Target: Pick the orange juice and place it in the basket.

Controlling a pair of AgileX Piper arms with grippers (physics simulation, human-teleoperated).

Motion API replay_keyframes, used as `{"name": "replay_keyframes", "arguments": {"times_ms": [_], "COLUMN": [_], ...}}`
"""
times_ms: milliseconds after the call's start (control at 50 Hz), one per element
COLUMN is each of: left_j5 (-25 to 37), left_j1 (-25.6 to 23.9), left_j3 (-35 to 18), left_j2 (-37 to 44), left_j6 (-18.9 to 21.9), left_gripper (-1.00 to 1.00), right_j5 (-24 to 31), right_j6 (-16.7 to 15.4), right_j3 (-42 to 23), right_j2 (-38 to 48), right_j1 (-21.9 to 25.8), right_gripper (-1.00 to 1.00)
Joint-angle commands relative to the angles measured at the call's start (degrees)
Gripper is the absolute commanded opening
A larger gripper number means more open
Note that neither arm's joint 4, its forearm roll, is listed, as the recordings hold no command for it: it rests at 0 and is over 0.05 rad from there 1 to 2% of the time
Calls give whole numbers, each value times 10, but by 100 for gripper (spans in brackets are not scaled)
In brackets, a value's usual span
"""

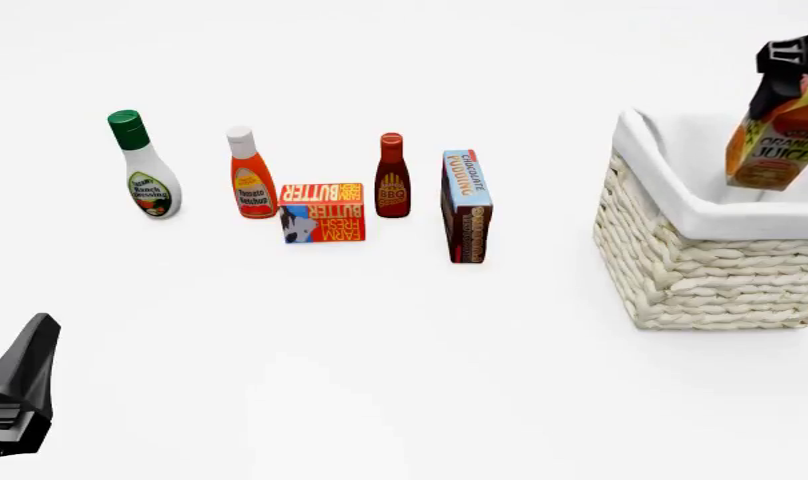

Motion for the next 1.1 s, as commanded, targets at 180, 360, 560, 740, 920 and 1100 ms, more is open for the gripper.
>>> {"name": "replay_keyframes", "arguments": {"times_ms": [180, 360, 560, 740, 920, 1100], "left_j5": [0, 0, 0, 0, 0, 0], "left_j1": [0, 0, 0, 0, 0, 0], "left_j3": [0, 0, 0, 0, 0, 0], "left_j2": [0, 0, 0, 0, 0, 0], "left_j6": [0, 0, 0, 0, 0, 0], "left_gripper": [100, 100, 100, 100, 100, 100], "right_j5": [0, 0, 0, 0, 0, 0], "right_j6": [10, 7, 5, 4, 2, 1], "right_j3": [-7, -5, -2, 0, 1, -4], "right_j2": [14, 21, 27, 34, 42, 50], "right_j1": [0, -2, -3, -3, -4, -1], "right_gripper": [-100, -100, -100, -100, -100, -100]}}
